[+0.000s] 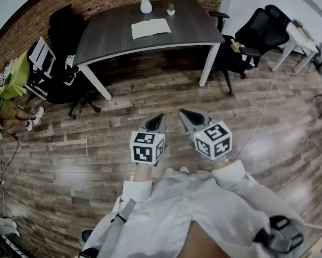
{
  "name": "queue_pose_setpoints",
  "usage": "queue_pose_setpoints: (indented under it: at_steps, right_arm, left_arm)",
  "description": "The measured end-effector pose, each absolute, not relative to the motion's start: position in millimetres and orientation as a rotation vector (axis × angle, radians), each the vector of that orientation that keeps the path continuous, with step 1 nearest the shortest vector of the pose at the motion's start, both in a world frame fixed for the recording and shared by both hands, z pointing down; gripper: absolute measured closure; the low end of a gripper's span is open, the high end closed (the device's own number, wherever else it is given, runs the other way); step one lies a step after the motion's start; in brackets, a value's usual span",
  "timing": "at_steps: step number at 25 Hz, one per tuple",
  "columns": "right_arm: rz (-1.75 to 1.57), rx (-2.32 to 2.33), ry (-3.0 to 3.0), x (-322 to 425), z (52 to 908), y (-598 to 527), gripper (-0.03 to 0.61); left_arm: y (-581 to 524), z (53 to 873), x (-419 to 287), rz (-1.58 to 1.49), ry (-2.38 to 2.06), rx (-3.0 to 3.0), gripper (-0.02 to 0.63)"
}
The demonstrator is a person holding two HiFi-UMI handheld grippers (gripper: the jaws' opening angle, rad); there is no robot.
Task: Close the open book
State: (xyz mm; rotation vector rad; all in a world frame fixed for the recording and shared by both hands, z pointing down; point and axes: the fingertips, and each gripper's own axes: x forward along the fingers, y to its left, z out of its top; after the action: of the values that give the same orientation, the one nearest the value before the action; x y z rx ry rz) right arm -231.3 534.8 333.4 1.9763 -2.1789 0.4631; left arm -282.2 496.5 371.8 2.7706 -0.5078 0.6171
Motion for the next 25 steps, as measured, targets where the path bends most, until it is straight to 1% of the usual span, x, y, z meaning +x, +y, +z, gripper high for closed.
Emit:
queue_pose_setpoints:
  at_steps: [10, 19, 22, 25]
  right_arm:
    - [0.488, 1.987, -2.199, -237, 343, 541, 0.574]
    - [0.495, 1.995, -2.291, -254, 336, 530, 0.574]
    - [0.458, 2.053, -2.299, -248, 331, 529, 0.574]
    - [0.429, 2.160, -2.248, -235, 330, 528, 0.572]
  left_arm:
    - [495, 377, -291, 0.585, -0.495, 2.721, 0.609]
    - [487, 358, -291, 0.431, -0.486, 2.756, 0.609]
    - [489, 347, -292, 0.355, -0.423, 2.819, 0.609]
    - [476, 352, -300, 0.340, -0.520, 2.816, 0.609]
